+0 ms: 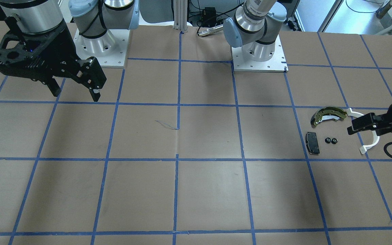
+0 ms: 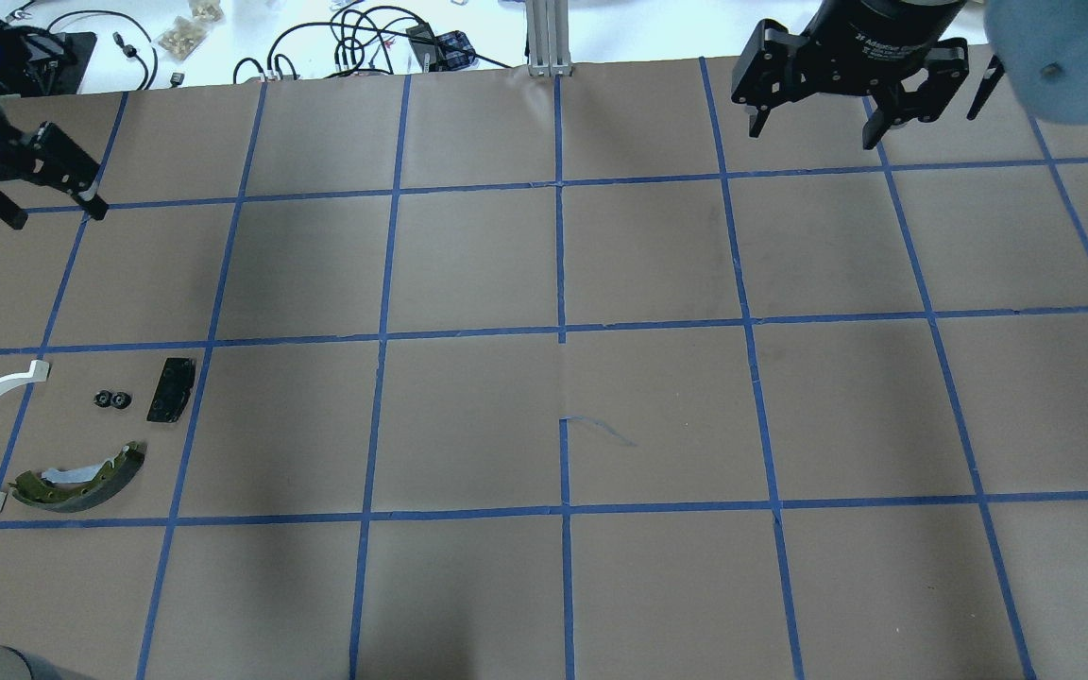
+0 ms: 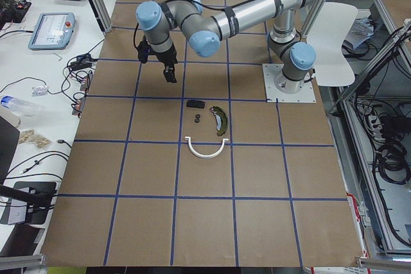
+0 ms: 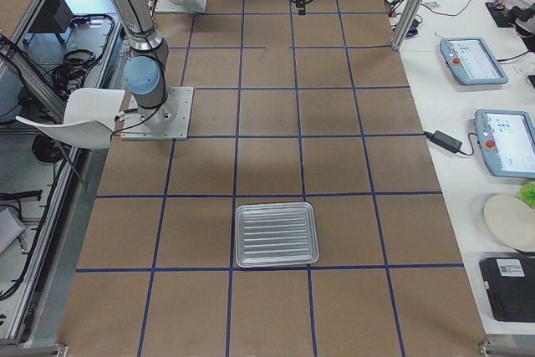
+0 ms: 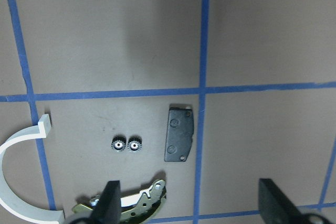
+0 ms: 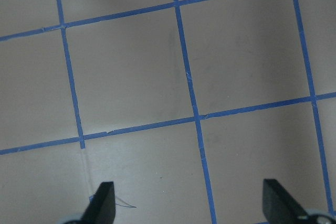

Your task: Place bearing gear from tray to pile

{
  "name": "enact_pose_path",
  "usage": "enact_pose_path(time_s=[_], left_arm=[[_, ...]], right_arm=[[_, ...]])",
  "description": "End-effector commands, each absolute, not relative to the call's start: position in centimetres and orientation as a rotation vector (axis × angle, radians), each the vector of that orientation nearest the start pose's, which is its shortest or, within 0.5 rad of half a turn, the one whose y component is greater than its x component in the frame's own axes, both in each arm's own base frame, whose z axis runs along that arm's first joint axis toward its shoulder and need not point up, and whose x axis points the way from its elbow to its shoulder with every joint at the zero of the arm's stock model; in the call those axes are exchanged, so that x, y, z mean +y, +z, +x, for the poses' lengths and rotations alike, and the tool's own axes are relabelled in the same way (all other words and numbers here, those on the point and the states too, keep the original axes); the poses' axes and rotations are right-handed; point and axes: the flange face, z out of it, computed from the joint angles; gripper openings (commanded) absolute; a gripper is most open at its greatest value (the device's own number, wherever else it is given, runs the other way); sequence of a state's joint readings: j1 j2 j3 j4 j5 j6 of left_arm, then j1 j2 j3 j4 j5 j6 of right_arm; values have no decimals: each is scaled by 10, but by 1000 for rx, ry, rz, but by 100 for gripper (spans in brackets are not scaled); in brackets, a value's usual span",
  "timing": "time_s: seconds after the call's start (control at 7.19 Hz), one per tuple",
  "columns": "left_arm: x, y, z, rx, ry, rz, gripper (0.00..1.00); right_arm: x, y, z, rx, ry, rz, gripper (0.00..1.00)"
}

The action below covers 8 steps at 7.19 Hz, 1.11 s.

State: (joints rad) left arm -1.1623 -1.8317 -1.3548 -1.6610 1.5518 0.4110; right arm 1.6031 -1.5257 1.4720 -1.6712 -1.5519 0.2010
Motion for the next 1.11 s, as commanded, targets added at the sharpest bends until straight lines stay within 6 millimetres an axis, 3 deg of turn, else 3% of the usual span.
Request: enact_pose_path(time_s=[0.0, 0.28, 0.56, 0.7, 0.84, 0.97], left_arm=[[-569, 496, 21, 3197, 105, -58, 100], [-553, 504, -66, 3201, 87, -132, 100], [-544, 499, -124, 3196, 90, -57, 100], [-535, 499, -145, 3185, 99, -8, 100], [-528, 503, -148, 3185, 94, 3, 100], [-518, 491, -148, 3185, 128, 7, 100]], right_arm=[[-520, 524, 152, 3083, -232, 258, 100], [-518, 527, 152, 3082, -237, 258, 100], [-520, 525, 152, 3086, -233, 259, 100], [-520, 525, 152, 3084, -233, 258, 100], [-520, 525, 152, 3087, -233, 259, 100], [-520, 524, 152, 3086, -233, 259, 100]])
